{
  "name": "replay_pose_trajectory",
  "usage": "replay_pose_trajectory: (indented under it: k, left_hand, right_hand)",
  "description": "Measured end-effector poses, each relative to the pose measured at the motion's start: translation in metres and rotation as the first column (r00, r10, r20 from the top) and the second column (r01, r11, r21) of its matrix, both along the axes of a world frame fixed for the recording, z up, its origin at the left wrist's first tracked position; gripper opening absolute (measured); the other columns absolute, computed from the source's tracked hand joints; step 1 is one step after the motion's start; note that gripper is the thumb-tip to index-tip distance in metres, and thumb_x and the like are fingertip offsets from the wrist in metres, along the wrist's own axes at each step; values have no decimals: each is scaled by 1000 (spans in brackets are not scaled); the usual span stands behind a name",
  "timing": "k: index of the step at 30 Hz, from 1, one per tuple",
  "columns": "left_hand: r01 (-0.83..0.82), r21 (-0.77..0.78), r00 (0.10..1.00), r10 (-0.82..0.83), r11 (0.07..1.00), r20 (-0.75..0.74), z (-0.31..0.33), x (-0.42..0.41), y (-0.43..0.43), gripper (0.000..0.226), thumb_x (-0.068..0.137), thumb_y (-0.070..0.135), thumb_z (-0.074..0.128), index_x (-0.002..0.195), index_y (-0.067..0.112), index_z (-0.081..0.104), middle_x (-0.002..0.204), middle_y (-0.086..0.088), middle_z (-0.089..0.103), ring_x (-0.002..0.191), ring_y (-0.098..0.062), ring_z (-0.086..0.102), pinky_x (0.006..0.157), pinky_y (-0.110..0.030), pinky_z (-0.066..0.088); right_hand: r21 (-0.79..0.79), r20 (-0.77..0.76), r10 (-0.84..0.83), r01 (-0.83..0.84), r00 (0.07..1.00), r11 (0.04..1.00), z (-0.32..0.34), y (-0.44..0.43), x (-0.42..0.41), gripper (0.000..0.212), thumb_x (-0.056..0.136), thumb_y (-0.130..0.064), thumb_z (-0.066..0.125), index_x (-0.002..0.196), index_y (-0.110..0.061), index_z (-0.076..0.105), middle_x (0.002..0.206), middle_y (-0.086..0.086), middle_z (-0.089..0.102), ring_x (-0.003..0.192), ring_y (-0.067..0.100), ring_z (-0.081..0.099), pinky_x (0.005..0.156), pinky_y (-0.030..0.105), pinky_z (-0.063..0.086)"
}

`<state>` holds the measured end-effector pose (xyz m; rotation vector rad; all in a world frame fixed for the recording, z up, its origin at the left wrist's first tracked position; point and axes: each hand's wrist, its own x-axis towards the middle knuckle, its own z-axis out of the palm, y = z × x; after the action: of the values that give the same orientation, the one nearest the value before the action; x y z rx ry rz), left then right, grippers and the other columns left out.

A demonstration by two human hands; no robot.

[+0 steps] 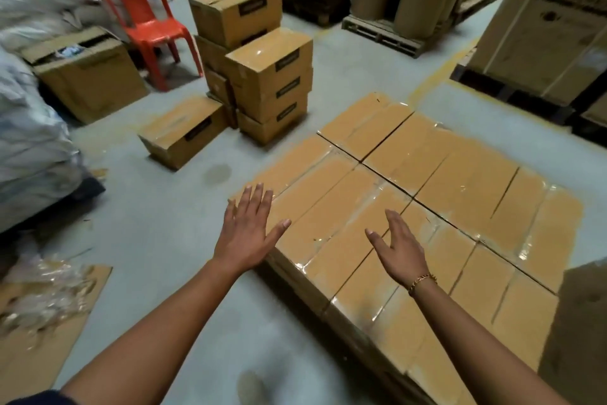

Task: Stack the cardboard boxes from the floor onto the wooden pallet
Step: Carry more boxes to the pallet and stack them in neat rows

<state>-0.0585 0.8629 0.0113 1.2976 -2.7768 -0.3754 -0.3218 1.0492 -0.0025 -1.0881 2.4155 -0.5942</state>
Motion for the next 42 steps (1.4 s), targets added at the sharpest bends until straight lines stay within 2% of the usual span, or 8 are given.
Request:
replay_pose_trajectory:
  k: [5, 11, 15, 22, 26, 34, 39, 42]
  left_hand:
    - [-58, 16, 998, 58, 998, -24, 15, 57, -63, 99, 85, 83, -9, 166, 26, -3, 173, 2, -10, 158, -16, -16, 128, -46, -6]
    - [-150, 103, 982, 160, 983, -97, 20, 103, -150, 81, 100, 73, 21, 165, 26, 16, 171, 3, 21, 158, -17, 16, 127, -45, 11]
    - [-220, 206, 957, 253, 954, -146, 14, 114, -210, 81, 98, 74, 26, 165, 28, 19, 170, 3, 26, 156, -17, 24, 124, -42, 18]
    - [-371, 487, 822, 524, 790, -223, 16, 136, -321, 80, 95, 76, 31, 163, 36, 21, 168, 3, 31, 153, -21, 31, 123, -47, 28]
    - [-428, 603, 709, 664, 673, -238, 21, 151, -386, 70, 99, 69, 36, 160, 35, 31, 165, 4, 37, 149, -20, 38, 119, -40, 30]
    - [-460, 709, 595, 778, 535, -201, -15, 218, -556, 65, 102, 64, 37, 155, 27, 45, 161, 4, 43, 148, -19, 39, 119, -35, 27]
    - [-441, 752, 637, 761, 490, -122, -31, 265, -680, 62, 101, 68, 37, 151, 32, 48, 157, 6, 48, 144, -18, 44, 118, -37, 30]
    - [-435, 757, 671, 736, 488, -89, -37, 282, -752, 81, 85, 90, 35, 145, 37, 52, 153, 8, 52, 141, -16, 48, 119, -42, 33]
  right_hand:
    - [-40, 49, 51, -49, 998, 998, 4, -83, 48, 82, 96, -70, 38, 163, -27, 18, 171, -5, 17, 156, 20, 21, 122, 51, 23]
    - [-20, 126, 174, -173, 977, 985, 1, -176, 83, 84, 93, -72, 37, 163, -30, 16, 170, -5, 19, 155, 20, 23, 124, 49, 26]
    - [-24, 170, 220, -219, 961, 975, -1, -255, 82, 79, 97, -65, 44, 162, -28, 21, 169, -4, 24, 154, 18, 26, 123, 42, 27]
    - [-84, 312, 293, -281, 904, 956, -3, -415, 90, 71, 99, -54, 56, 160, -26, 31, 165, -3, 34, 145, 20, 42, 118, 43, 36]
    - [-109, 374, 312, -293, 873, 950, 2, -509, 106, 68, 101, -49, 57, 159, -23, 34, 164, -3, 35, 146, 20, 42, 117, 39, 36]
    - [-92, 500, 219, -200, 838, 975, -30, -688, 162, 62, 101, -46, 58, 156, -23, 40, 160, -4, 42, 143, 19, 45, 106, 29, 36]
    - [-27, 567, 72, -69, 820, 997, -50, -790, 212, 58, 103, -45, 56, 155, -22, 41, 157, 0, 45, 141, 18, 45, 101, 27, 33]
    - [5, 598, 21, -29, 801, 1000, -60, -846, 240, 59, 103, -46, 55, 155, -23, 40, 156, 0, 45, 136, 17, 47, 100, 28, 34]
